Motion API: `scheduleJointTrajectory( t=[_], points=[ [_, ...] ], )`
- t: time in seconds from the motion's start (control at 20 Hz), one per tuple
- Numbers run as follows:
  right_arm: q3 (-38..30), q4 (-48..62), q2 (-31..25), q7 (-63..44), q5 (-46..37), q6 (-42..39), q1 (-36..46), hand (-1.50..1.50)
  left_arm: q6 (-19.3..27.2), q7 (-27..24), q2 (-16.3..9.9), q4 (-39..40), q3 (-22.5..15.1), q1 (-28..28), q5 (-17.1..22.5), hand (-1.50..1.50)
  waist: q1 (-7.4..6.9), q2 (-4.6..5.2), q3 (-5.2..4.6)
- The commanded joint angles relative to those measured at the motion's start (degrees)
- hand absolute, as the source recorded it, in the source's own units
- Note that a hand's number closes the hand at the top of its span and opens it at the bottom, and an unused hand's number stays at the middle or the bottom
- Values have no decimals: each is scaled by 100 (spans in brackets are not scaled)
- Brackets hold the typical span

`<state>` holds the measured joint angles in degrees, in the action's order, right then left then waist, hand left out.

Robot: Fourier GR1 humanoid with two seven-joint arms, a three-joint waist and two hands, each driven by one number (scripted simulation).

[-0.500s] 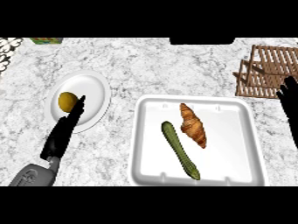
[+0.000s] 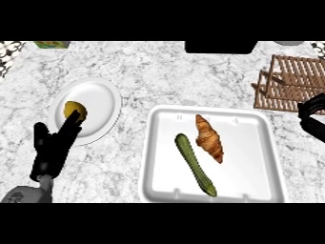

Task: Pick the croissant from the tray and place it in the tiered shelf

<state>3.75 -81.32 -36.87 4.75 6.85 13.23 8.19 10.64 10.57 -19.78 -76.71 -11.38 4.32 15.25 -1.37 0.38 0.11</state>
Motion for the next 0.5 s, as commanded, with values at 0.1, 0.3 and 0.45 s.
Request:
scheduleJointTrajectory(
  t=[0.1, 0.3, 0.45],
  points=[
    [-85, 1175, 372, 1289, 19, -776, 217, -150, 136, 418, 281, 44, 225, -2, 166, 0, 95, -25, -5],
    [51, 366, -149, 1442, 61, -1619, -310, -150, -277, 390, -67, -161, 519, -265, 413, 0, 155, -57, -11],
    [347, -187, -430, 683, -15, -2082, -91, -150, -299, 477, -28, 0, 598, -80, 442, 0, 175, -56, -17]
  ],
)
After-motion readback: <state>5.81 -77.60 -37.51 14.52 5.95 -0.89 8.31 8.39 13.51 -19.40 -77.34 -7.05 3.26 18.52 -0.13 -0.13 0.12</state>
